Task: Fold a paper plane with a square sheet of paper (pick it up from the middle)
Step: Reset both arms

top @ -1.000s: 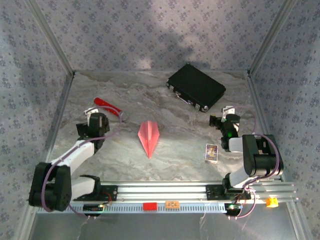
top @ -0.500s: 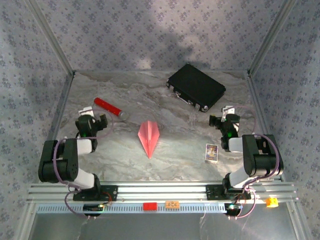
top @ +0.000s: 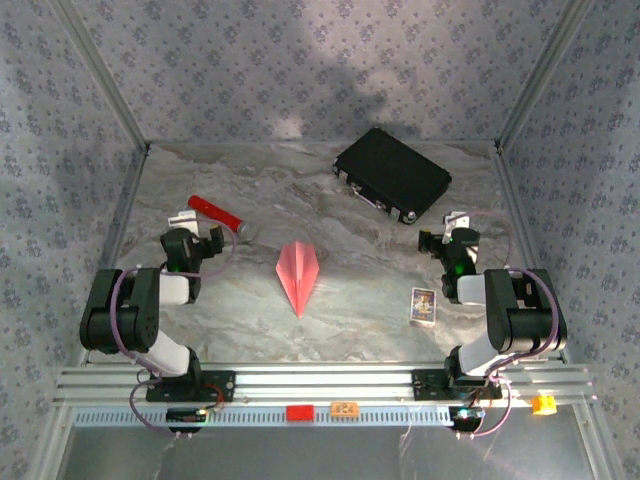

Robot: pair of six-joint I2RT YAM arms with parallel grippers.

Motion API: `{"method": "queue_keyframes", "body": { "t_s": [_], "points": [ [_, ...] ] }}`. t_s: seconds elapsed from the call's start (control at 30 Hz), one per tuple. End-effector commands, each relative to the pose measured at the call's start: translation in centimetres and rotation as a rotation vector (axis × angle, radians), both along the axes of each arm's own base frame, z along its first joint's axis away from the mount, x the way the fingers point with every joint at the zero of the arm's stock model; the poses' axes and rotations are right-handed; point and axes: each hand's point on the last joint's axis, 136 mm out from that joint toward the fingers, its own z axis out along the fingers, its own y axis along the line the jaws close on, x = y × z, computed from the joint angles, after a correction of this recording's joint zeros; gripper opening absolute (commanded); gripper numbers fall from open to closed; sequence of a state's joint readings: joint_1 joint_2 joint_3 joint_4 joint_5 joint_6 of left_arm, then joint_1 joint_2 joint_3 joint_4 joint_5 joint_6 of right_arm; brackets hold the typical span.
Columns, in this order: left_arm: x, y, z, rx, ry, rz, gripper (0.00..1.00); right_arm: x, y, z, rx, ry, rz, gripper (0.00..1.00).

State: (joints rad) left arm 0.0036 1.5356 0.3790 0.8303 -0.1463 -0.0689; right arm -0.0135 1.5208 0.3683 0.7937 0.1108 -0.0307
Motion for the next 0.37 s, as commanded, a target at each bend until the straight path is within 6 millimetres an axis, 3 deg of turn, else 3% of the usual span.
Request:
{"method": "queue_keyframes", "body": {
  "t_s": [0.0, 0.33],
  "points": [
    [0.62, 0.29, 1.04, 0.021, -0.027, 0.013, 1.00, 0.75, -0.08, 1.14, 0.011, -0.039, -0.005, 0.99],
    [0.63, 0.28, 1.08, 0.023, -0.028, 0.014, 1.00, 0.77, -0.07, 1.19, 0.011, -0.041, -0.005, 0.99]
  ]
}}
